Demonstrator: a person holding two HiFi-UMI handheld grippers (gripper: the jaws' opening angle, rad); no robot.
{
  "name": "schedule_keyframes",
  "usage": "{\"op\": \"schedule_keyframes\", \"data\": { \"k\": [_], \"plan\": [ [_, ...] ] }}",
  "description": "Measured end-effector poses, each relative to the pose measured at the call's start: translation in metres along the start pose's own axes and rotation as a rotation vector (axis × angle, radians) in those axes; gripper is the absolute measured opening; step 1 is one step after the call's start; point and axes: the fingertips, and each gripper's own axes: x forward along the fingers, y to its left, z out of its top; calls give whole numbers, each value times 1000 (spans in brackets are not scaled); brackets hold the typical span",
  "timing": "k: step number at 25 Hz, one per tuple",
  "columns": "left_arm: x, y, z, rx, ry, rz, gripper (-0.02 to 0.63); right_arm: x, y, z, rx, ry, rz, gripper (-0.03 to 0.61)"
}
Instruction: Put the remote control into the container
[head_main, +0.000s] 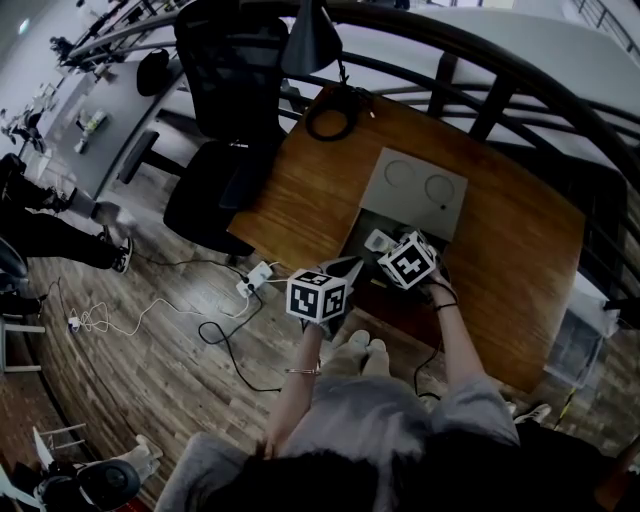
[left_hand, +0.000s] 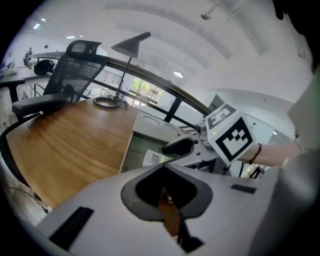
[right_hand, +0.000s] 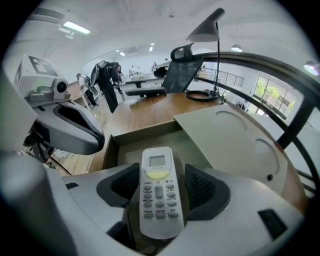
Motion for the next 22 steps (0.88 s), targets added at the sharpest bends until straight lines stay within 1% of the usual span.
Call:
{"op": "schedule_keyframes", "data": {
  "k": [2, 7, 10, 14, 20, 22],
  "plan": [
    [-2, 0, 0, 4, -6, 2, 3, -10, 0, 13, 4, -81, 0, 270],
    [-5, -3, 4, 21, -28, -1, 3, -30, 4, 23, 72, -201, 9, 254],
    [-5, -9, 8, 39, -38, -12, 3, -41, 3, 28, 128, -268, -3, 178],
    [-5, -18, 15, 67, -57, -25, 3, -57, 2, 31, 165, -327, -17, 114],
    [-12, -31, 29, 118, -100, -41, 3, -85, 2, 39, 239, -434, -13, 70],
    [-14, -36, 34, 135, -113, -49, 3, -94, 3, 40, 264, -467, -9, 63]
  ]
}}
